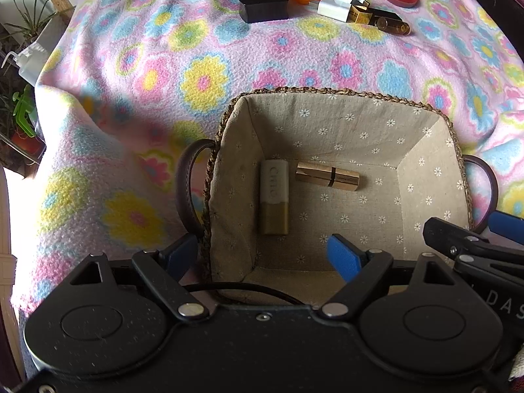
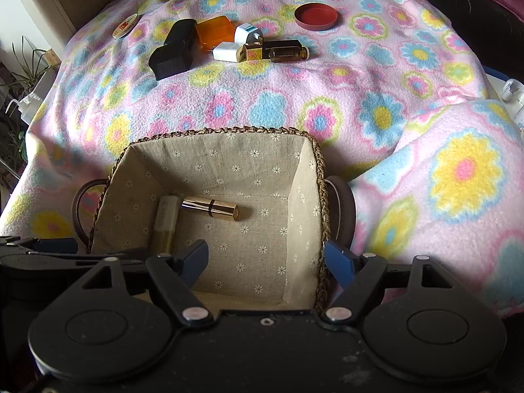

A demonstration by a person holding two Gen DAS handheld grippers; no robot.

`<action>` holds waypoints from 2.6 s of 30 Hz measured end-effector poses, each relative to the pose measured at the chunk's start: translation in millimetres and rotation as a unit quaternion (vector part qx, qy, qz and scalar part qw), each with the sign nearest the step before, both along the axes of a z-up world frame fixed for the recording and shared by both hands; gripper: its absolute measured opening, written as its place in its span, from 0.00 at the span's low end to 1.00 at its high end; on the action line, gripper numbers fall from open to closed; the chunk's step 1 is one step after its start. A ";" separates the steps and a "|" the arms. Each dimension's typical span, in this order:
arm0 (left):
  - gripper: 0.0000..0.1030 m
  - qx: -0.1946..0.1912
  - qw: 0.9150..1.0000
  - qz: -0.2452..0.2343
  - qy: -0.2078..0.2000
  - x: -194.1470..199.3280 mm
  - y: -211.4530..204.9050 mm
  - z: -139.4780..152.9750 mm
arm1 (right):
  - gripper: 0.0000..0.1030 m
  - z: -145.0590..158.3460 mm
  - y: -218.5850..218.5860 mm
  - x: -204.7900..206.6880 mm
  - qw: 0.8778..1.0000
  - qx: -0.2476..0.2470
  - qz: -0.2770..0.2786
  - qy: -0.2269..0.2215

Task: Organize rigid objects
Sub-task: 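Open the right tool to drop the lipstick while the left tool releases the tube inside, then move both tools back from the basket to the items on the blanket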

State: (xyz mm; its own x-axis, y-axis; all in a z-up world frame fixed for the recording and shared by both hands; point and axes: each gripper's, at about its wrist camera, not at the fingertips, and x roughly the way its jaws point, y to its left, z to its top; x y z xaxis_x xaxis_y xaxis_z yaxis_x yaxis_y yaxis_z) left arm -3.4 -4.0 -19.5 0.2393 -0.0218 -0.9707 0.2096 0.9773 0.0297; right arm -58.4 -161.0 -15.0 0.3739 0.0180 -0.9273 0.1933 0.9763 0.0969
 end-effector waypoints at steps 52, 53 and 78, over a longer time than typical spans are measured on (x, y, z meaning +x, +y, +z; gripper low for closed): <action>0.80 0.005 1.000 0.007 0.001 -0.1 1.7 -1.5 | 0.94 8.9 2.4 -5.4 0.999 -0.020 0.001 -0.025; 0.80 0.004 1.000 0.007 0.001 -0.2 1.6 -1.1 | 0.97 11.5 2.1 -6.0 0.999 -0.023 0.000 -0.032; 0.88 -0.047 0.994 0.007 -0.098 12.9 9.5 40.8 | 1.00 46.1 -0.9 -5.8 0.986 -0.089 -0.023 -0.140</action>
